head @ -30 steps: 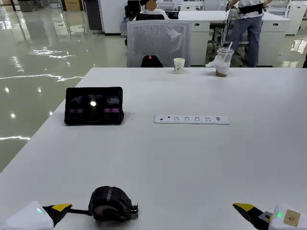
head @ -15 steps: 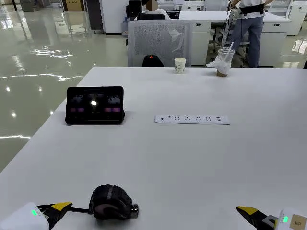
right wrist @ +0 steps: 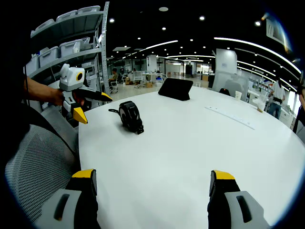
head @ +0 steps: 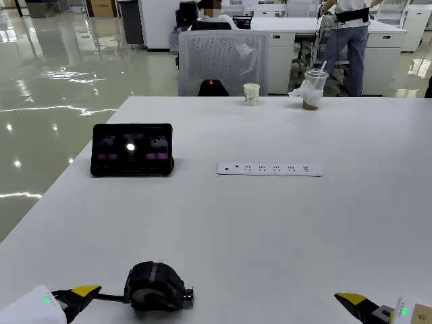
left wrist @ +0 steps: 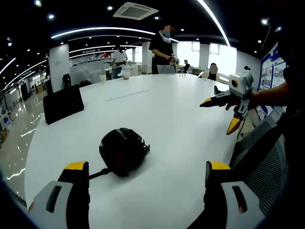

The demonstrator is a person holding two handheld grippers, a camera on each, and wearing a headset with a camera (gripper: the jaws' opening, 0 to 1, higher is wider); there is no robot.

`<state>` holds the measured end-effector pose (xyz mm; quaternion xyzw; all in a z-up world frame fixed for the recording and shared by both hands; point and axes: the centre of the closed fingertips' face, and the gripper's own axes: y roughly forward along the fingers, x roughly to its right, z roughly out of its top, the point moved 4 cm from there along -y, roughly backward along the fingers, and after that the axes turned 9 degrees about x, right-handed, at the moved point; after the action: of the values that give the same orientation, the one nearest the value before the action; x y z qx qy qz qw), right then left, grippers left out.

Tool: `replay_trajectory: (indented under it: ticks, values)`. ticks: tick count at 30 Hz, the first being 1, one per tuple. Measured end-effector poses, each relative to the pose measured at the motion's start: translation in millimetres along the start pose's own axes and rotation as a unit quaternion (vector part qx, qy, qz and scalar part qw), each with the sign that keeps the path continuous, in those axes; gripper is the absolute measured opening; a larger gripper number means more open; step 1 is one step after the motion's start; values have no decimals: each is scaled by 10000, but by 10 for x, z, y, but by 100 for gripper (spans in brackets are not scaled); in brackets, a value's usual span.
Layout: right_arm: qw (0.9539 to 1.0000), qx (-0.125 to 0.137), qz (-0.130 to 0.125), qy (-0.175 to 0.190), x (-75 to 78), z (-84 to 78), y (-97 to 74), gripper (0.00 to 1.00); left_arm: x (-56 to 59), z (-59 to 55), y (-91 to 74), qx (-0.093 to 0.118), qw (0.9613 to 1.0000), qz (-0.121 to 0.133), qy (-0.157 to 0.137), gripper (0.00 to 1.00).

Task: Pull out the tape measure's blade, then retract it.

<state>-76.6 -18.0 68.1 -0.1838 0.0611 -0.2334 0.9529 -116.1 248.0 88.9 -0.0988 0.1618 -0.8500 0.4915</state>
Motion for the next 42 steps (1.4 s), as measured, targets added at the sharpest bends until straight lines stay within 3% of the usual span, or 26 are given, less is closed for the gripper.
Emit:
replay_trajectory:
  ticks: [23, 42]
  values:
    - [10000, -77, 28, 23, -30, -46, -13, 99, 4, -2, -9, -10, 9998, 17, -183, 95]
    - [9999, -132, 31, 23, -17, -73, -9, 99, 12, -22, -12, -78, 9997, -83, -194, 99]
